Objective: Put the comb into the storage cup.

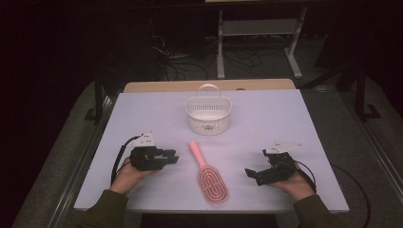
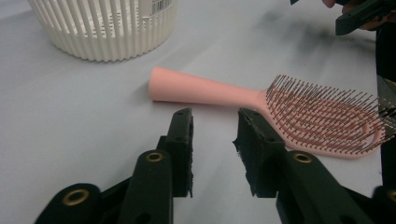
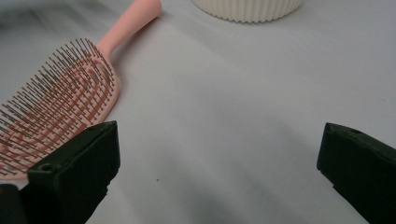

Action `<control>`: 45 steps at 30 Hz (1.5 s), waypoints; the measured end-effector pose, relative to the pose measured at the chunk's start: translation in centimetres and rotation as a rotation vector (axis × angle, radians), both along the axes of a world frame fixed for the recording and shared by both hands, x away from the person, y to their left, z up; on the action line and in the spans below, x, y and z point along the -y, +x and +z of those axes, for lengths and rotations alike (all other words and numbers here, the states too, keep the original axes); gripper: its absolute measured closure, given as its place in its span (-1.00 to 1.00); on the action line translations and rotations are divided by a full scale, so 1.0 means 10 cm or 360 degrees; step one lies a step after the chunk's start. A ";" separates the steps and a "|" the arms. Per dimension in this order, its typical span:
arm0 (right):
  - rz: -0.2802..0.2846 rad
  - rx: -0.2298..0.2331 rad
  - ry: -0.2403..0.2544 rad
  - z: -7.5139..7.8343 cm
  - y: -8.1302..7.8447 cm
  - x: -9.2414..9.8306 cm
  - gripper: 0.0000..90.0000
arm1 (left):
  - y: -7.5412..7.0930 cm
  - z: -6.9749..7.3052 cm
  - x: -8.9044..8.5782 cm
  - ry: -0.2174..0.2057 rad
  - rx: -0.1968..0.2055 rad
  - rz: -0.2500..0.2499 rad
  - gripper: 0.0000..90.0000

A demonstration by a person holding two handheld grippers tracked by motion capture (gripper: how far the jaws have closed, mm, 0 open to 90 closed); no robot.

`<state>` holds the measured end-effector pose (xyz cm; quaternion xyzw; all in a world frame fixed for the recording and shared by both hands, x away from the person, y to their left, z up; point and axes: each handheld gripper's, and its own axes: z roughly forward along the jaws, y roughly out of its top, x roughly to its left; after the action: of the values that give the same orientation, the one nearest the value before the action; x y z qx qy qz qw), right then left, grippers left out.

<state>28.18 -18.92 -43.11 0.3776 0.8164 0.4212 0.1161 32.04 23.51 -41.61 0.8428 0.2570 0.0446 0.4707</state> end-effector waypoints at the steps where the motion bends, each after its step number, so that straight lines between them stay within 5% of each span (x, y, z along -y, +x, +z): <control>1: -0.0001 0.0000 0.0001 0.00 0.00 0.00 -1.00 | 0.00 0.00 0.00 -0.0003 -0.0002 0.0001 0.55; 13: -0.0003 0.0000 0.0006 0.00 0.00 0.01 -1.00 | 0.05 0.05 0.06 -0.0010 0.0004 -0.0014 1.00; 25: -0.0013 -0.0001 0.0006 0.00 -0.01 0.01 -1.00 | 0.13 0.08 0.13 -0.0014 -0.0030 -0.0068 1.00; 45: -0.0022 0.0005 0.0015 0.01 -0.01 0.01 -1.00 | 0.28 0.18 0.35 0.0001 0.0019 -0.0100 1.00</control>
<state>28.05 -19.06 -43.03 0.3830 0.8117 0.4248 0.1185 34.85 20.00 -39.83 0.8504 0.2276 0.0348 0.4730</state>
